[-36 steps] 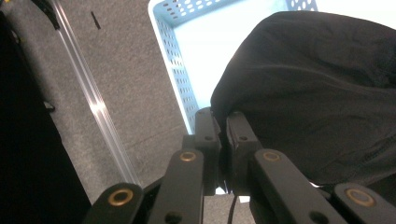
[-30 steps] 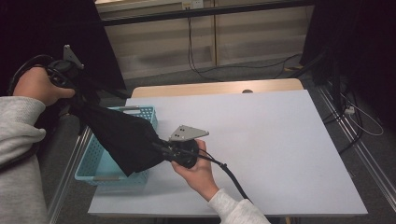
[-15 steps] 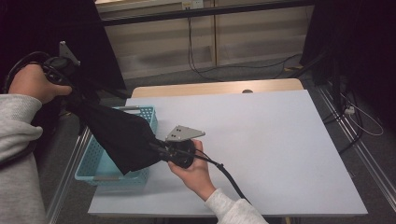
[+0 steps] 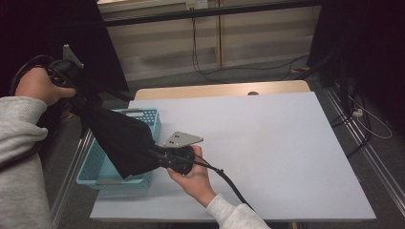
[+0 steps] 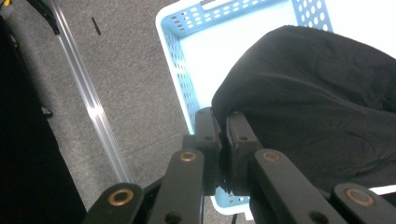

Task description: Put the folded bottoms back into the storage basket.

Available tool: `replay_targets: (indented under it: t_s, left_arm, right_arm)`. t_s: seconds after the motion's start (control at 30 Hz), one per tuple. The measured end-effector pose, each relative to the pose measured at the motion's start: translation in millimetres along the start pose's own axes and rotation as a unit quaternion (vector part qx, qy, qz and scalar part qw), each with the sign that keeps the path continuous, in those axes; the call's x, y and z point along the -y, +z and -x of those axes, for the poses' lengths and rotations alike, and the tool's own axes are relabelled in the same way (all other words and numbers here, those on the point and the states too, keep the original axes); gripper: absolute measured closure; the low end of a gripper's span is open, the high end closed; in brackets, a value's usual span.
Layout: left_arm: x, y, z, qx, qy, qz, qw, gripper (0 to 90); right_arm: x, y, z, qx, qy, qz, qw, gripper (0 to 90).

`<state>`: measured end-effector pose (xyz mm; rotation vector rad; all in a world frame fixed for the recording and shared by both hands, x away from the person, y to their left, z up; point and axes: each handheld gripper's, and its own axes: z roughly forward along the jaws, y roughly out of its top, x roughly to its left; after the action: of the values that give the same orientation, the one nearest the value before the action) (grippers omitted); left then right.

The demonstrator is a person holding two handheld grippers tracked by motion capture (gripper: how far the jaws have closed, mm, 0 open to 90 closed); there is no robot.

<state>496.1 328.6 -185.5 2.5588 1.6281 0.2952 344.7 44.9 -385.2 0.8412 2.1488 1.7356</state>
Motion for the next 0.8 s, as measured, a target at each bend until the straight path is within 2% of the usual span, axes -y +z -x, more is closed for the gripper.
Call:
replay_targets:
  t_s: [0.27, 0.4, 0.8]
  left_arm:
    - [-2.3, 7.9, -1.6, -0.004, -0.001, -0.001, 1.0000, 85.6]
    - [-2.2, 7.2, -1.4, -0.004, 0.000, 0.002, 1.0000, 85.7]
    - [1.7, 11.0, -8.8, -0.001, -0.005, 0.008, 1.0000, 85.7]
  right_arm:
    - [2.4, 5.5, -7.1, -0.003, -0.006, -0.003, 1.0000, 81.0]
    - [5.1, 8.8, -10.1, -0.006, -0.008, -0.010, 0.9999, 81.1]
    - [7.8, 16.0, -20.1, -0.005, -0.012, -0.007, 0.9999, 80.9]
